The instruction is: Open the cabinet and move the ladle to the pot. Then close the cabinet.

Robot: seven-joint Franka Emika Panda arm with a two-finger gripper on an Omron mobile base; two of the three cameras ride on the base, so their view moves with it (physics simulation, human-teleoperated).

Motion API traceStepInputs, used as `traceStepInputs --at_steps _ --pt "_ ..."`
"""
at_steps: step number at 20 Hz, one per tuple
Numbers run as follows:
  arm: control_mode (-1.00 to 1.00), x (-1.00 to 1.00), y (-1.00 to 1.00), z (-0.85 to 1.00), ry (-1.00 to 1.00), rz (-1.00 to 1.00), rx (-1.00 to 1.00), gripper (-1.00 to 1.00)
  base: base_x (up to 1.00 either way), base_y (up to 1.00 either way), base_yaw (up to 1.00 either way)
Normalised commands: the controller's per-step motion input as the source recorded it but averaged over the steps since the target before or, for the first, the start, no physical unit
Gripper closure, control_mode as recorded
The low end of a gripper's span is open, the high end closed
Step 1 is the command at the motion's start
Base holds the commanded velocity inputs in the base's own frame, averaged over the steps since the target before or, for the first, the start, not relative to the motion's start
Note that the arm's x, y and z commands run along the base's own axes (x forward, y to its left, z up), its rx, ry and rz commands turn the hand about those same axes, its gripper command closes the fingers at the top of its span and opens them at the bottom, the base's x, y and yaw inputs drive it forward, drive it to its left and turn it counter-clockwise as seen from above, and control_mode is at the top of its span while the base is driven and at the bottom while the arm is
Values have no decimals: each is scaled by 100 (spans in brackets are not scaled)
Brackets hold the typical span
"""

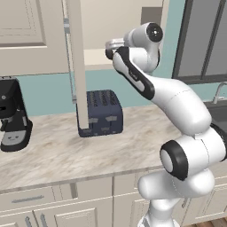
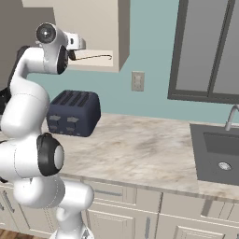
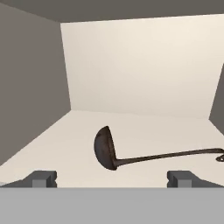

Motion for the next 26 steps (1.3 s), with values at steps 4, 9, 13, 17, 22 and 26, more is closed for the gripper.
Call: traceStepInputs --at_steps 4,9,13,17,22,26 --pt "-100 3 0 0 6 0 17 -100 0 0 0" --pt "-100 6 0 -1 3 0 5 -100 0 0 0" --pt "-100 1 0 -1 0 0 0 -100 0 0 0" --pt "-100 7 0 -3 0 0 0 -100 0 0 0" --pt "-100 7 0 -4 0 0 0 -100 0 0 0" --pt "-100 11 0 -5 0 0 0 -100 0 0 0"
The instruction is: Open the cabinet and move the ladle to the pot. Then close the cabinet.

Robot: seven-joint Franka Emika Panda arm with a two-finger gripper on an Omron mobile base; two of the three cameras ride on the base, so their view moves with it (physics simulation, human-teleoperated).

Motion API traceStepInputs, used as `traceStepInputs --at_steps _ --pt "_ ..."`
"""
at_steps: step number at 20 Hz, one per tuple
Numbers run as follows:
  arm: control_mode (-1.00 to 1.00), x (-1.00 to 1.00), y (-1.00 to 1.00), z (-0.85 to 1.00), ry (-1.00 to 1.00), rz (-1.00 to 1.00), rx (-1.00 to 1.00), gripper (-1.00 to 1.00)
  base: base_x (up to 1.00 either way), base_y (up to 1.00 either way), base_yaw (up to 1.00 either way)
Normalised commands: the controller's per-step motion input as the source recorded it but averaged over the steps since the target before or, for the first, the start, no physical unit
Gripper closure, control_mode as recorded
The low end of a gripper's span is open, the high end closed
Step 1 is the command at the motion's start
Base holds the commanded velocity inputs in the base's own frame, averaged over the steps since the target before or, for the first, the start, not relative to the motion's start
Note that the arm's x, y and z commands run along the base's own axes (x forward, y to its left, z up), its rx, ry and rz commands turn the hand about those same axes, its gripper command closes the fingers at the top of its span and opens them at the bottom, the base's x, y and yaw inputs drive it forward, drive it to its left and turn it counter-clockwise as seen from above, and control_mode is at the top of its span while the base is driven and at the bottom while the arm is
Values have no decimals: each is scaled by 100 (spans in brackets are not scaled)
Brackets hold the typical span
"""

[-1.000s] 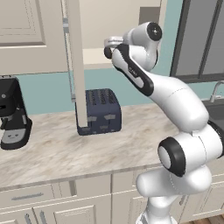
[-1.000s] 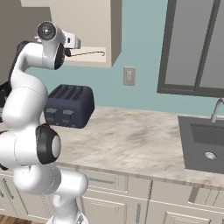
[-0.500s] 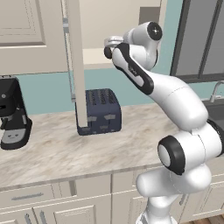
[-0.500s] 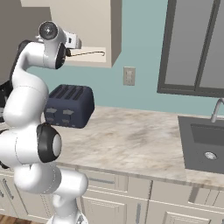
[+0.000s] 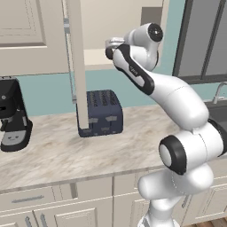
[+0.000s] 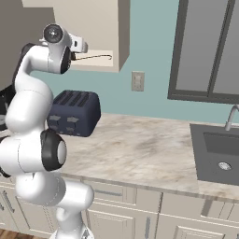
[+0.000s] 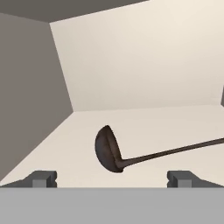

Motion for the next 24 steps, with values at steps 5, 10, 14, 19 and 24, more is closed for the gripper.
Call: traceStepInputs --at_steps 5,10,14,19,24 --pt "-100 12 4 -7 0 0 0 -100 0 0 0" --pt "-100 16 13 -15 1 0 0 -100 0 0 0" --pt "-100 19 8 -13 1 1 0 -100 0 0 0" --pt "-100 20 0 -10 0 2 0 -100 0 0 0" --pt "-100 31 2 -8 0 4 0 -100 0 0 0"
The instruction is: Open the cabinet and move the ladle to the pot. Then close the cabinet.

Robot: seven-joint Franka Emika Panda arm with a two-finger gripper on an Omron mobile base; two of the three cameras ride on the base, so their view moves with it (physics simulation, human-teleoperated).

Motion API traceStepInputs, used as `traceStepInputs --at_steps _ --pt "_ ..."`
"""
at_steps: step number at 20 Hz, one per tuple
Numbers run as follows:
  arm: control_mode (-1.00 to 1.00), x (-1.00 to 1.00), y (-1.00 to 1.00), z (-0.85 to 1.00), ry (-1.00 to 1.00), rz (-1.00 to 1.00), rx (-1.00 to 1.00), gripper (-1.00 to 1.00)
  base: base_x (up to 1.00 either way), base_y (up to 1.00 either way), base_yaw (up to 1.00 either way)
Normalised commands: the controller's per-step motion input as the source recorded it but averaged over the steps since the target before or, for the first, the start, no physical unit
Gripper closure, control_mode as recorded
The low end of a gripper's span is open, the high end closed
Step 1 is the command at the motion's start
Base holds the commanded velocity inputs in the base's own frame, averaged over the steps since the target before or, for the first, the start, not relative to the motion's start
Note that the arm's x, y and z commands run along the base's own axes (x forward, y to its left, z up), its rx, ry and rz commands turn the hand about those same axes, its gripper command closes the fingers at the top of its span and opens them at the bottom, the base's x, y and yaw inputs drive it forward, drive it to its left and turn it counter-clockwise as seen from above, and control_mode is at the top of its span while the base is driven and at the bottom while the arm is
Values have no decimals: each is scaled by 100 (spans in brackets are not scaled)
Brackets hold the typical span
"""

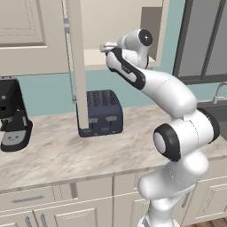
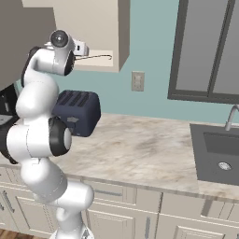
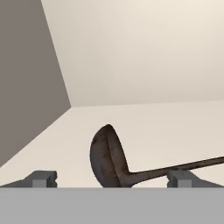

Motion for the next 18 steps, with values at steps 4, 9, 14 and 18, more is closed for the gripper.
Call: traceStepInputs --at_steps 4,9,14,18 --pt "-100 29 2 -9 0 5 0 -100 0 0 0" --pt "-100 29 7 -5 0 3 0 -100 0 0 0" --pt "-100 27 10 -4 0 2 0 -100 0 0 0" --pt "-100 27 17 -6 0 2 0 -100 0 0 0"
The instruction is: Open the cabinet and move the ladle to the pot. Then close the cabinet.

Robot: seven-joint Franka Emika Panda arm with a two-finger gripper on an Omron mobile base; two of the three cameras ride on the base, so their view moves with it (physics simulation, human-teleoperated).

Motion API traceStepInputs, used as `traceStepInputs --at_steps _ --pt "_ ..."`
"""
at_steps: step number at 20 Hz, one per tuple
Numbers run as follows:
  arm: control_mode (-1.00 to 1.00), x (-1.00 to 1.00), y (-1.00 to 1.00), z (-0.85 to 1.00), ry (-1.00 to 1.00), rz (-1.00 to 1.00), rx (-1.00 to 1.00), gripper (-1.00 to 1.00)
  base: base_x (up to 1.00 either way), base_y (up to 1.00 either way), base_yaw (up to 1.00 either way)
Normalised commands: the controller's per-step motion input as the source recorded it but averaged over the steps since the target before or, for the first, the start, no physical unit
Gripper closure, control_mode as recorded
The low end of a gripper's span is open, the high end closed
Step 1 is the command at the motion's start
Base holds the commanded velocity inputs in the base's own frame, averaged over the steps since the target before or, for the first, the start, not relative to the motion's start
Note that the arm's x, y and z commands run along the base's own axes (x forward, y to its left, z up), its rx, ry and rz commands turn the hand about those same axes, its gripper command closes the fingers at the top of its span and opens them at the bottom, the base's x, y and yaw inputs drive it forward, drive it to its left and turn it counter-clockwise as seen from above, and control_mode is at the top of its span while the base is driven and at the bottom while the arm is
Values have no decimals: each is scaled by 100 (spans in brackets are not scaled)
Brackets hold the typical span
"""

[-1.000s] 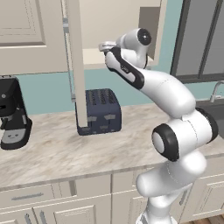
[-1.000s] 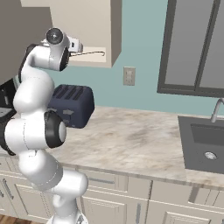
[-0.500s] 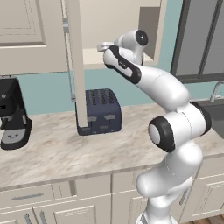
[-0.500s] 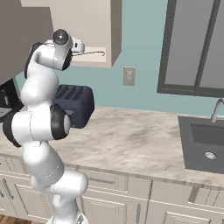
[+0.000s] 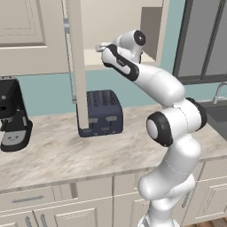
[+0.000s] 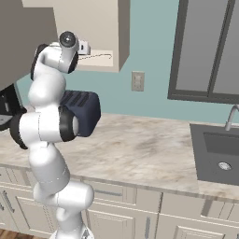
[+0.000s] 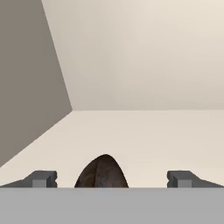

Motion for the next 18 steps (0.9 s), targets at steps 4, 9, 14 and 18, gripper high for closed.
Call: traceStepInputs --at_steps 4,9,14,18 --pt "-100 25 14 -8 0 1 0 -100 0 0 0" --pt "-100 13 9 -15 0 2 0 100 0 0 0" --pt "-100 0 -6 -25 0 1 0 100 0 0 0" --pt "-100 -26 -37 -34 1 0 0 100 0 0 0"
